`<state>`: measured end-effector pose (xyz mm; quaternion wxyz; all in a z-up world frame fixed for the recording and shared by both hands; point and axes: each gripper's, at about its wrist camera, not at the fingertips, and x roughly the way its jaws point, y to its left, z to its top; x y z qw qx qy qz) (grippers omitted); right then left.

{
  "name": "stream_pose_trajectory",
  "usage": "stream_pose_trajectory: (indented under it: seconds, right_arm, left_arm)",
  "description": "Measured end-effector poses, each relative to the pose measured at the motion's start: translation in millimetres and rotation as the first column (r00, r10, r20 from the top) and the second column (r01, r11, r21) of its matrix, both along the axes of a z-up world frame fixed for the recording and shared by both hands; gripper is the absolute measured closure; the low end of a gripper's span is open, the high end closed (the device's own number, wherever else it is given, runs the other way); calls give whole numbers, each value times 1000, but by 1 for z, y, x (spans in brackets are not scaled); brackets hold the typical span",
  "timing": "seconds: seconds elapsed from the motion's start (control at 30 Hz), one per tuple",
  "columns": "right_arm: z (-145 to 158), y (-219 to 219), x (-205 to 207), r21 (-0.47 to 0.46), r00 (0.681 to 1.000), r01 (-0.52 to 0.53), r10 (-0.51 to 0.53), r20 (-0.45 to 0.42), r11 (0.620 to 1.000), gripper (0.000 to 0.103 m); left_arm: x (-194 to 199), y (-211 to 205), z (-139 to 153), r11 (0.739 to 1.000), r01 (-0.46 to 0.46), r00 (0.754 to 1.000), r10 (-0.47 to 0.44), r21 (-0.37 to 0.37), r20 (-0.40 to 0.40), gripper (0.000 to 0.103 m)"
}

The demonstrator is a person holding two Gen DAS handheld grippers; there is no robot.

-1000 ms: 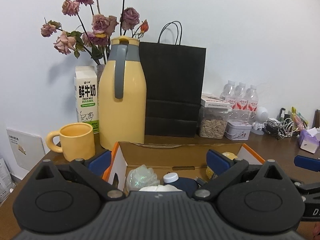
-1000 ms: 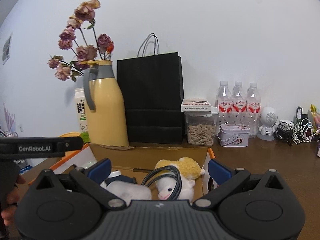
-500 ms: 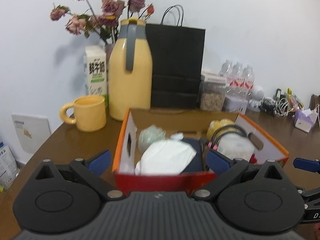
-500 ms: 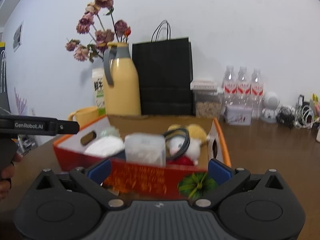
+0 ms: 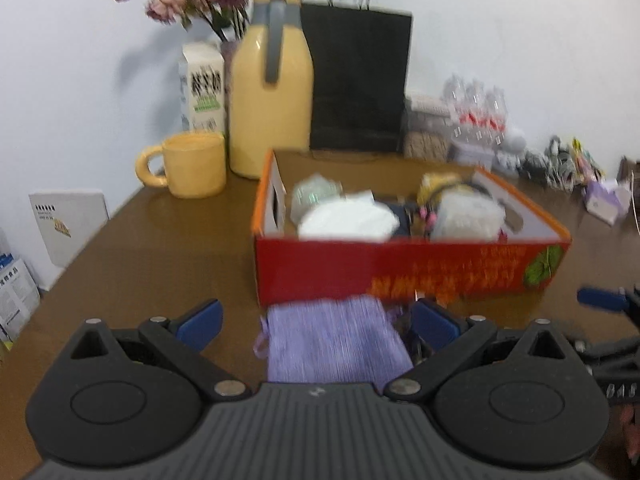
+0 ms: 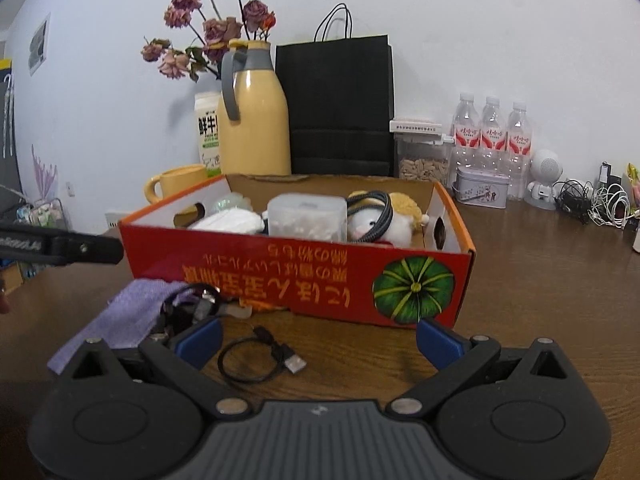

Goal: Organize objects
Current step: 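Move the left gripper to the purple pouch while the right approaches the charger cable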

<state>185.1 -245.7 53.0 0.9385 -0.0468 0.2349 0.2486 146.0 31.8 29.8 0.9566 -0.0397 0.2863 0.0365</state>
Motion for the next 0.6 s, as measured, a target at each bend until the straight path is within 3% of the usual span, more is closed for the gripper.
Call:
stream_pose_trajectory:
  seconds: [0.17,0.37,0.47,0.6]
  right_arm:
    - [-4,0,1,-13,1000,10,-10,-11,1000,0]
    - [-5,-2,5,0,999,10,-10,-31,1000,0]
    - [-5,-2,6,0,999,9,-9,-40,1000,0]
    - [-6,-3,9,5,998,11,-11,-56,1000,0]
  left_arm:
    - [5,-9,-19,999,48,994,-48,5,-99,0]
    - [13,-12,-35,999,40,986,-39,8,-160,0]
    - [14,-7,-39,999,28,988,-33,-35,-154,0]
    - [12,-6,-41,999,24,990,-29,-39,-139,0]
